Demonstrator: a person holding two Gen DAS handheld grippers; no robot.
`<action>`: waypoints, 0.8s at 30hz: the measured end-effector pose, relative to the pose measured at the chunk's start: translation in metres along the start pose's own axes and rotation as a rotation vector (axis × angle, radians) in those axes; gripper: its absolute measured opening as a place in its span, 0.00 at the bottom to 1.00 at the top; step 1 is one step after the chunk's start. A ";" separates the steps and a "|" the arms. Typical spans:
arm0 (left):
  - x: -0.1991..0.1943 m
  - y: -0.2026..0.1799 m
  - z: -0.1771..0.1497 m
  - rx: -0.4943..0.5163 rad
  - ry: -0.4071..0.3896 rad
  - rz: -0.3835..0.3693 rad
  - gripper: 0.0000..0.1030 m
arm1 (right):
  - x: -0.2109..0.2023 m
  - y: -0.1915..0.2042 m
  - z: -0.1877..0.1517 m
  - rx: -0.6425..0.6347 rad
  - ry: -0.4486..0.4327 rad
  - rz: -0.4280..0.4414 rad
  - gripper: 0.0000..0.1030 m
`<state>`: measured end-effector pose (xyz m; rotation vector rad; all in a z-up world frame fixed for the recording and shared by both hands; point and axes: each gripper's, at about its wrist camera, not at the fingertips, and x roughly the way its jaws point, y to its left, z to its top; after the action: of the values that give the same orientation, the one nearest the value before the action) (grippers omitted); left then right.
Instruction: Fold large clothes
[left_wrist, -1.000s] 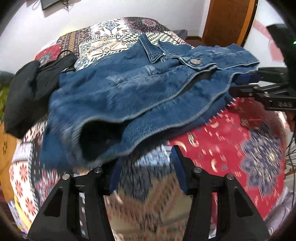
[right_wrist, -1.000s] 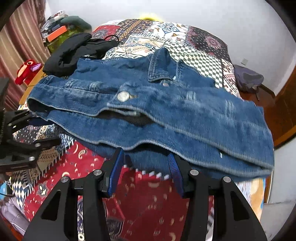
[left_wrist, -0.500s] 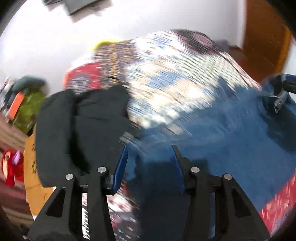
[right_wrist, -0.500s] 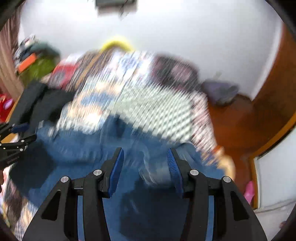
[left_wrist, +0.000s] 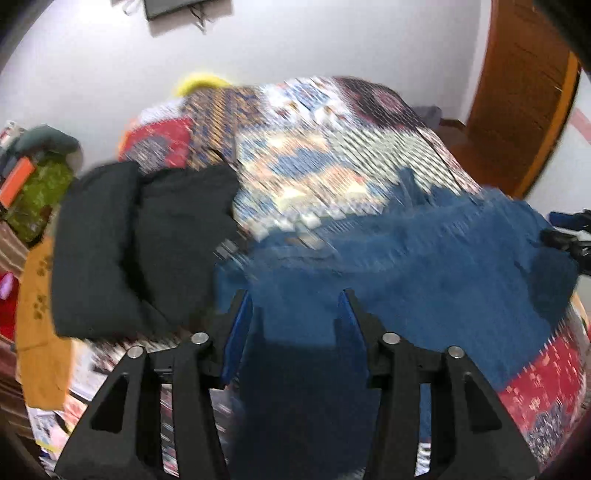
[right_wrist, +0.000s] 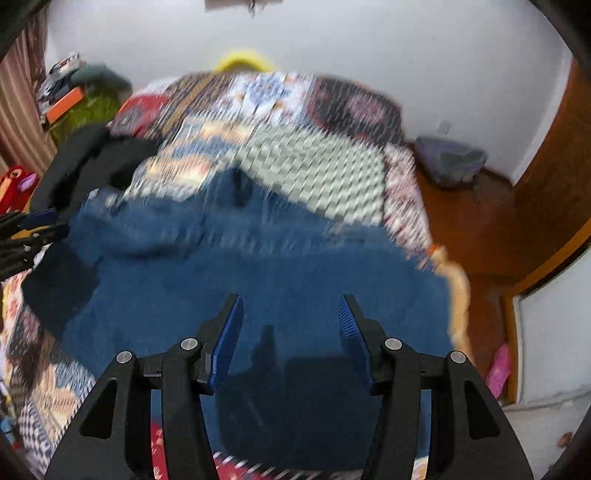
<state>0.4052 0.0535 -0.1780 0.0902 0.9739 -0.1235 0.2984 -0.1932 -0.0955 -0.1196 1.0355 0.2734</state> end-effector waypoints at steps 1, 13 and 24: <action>0.004 -0.007 -0.008 0.001 0.024 -0.015 0.55 | 0.001 0.001 -0.003 0.009 0.011 0.015 0.48; 0.020 -0.031 -0.061 0.028 0.072 0.064 0.65 | 0.031 0.054 -0.033 -0.123 0.158 0.059 0.48; -0.013 0.003 -0.083 -0.058 0.022 0.168 0.67 | 0.014 0.053 -0.043 -0.137 0.120 0.009 0.48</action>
<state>0.3302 0.0679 -0.2134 0.1201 0.9873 0.0598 0.2543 -0.1500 -0.1277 -0.2574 1.1367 0.3484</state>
